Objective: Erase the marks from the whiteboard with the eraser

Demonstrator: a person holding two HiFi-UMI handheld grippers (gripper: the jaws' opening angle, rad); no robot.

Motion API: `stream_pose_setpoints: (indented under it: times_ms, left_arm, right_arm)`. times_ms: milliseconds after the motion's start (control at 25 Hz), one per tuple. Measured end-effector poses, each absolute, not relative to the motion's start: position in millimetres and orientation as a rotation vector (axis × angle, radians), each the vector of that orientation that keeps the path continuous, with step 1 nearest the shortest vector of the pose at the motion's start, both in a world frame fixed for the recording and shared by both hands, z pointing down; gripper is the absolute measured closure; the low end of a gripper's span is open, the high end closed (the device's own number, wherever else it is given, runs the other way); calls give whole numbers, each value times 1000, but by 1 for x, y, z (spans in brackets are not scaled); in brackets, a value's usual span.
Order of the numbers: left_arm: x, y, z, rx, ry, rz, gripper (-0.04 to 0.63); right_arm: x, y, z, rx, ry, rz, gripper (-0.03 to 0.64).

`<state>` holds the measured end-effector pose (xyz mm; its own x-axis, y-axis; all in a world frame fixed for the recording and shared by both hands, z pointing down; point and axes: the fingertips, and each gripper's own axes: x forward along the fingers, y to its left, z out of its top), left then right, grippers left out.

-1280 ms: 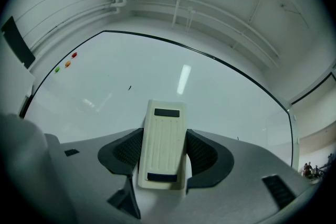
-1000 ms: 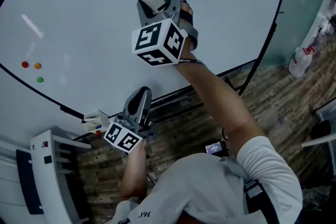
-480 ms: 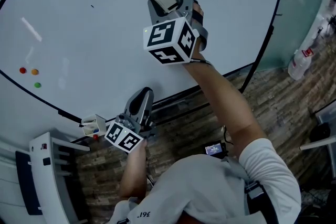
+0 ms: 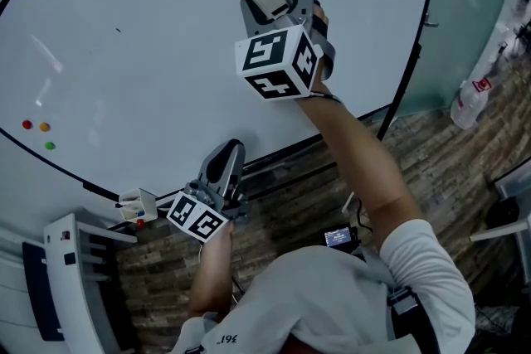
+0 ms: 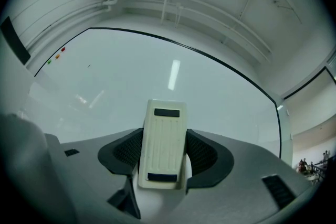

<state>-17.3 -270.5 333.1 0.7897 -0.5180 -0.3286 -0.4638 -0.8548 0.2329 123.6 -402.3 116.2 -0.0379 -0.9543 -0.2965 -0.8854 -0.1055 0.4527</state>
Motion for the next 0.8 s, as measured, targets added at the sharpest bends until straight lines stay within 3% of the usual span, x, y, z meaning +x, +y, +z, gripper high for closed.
stream_pose_setpoints:
  times_ms: [800]
  left_arm:
    - [44,-268,336,2818,-853,-587,569]
  right_arm:
    - [184,-405,118,2029,-2061,-840,345]
